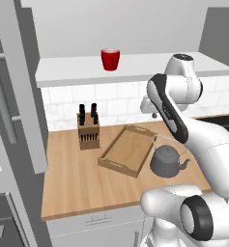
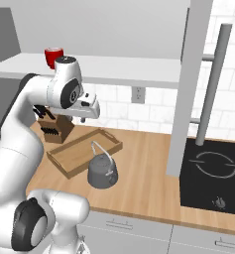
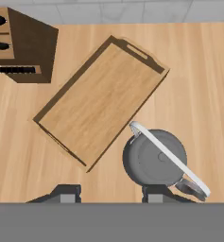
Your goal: Pick the kettle from the counter and place it on the tray. Then pick the mug from the cabinet and place it on the tray. Then close the cabinet doors.
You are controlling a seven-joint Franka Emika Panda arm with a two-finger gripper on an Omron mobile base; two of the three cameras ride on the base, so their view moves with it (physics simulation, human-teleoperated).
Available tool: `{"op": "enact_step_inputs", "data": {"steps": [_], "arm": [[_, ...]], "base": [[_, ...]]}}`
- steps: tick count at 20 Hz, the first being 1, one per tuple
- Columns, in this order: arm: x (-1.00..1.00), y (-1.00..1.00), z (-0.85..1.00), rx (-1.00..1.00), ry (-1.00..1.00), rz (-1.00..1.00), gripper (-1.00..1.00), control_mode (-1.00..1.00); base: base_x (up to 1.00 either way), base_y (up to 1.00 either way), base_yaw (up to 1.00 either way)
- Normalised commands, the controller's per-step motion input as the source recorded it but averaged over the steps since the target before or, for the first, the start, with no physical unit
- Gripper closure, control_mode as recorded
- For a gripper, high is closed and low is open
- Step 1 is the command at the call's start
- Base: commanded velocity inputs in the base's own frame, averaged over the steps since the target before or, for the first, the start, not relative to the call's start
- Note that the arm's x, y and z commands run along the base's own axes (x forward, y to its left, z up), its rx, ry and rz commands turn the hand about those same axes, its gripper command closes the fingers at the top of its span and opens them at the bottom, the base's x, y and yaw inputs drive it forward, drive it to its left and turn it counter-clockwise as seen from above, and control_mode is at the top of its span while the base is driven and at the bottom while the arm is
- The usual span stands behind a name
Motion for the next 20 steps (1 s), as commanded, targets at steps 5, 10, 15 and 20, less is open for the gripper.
{"op": "enact_step_inputs", "data": {"steps": [5, 10, 15, 20], "arm": [[-0.22, 0.0, 0.0, -0.01, -0.08, 0.0, -1.0, -1.0], [-0.57, -0.11, -0.1, -0.02, -0.2, 0.0, -1.0, -1.0], [-0.41, -0.18, -0.21, -0.04, -0.04, 0.0, -1.0, -1.0], [-0.11, -0.25, -0.26, 0.0, 0.0, 0.0, -1.0, -1.0]], "base": [[0.0, 0.0, 0.0], [0.0, 0.0, 0.0], [0.0, 0.0, 0.0], [0.0, 0.0, 0.0]]}}
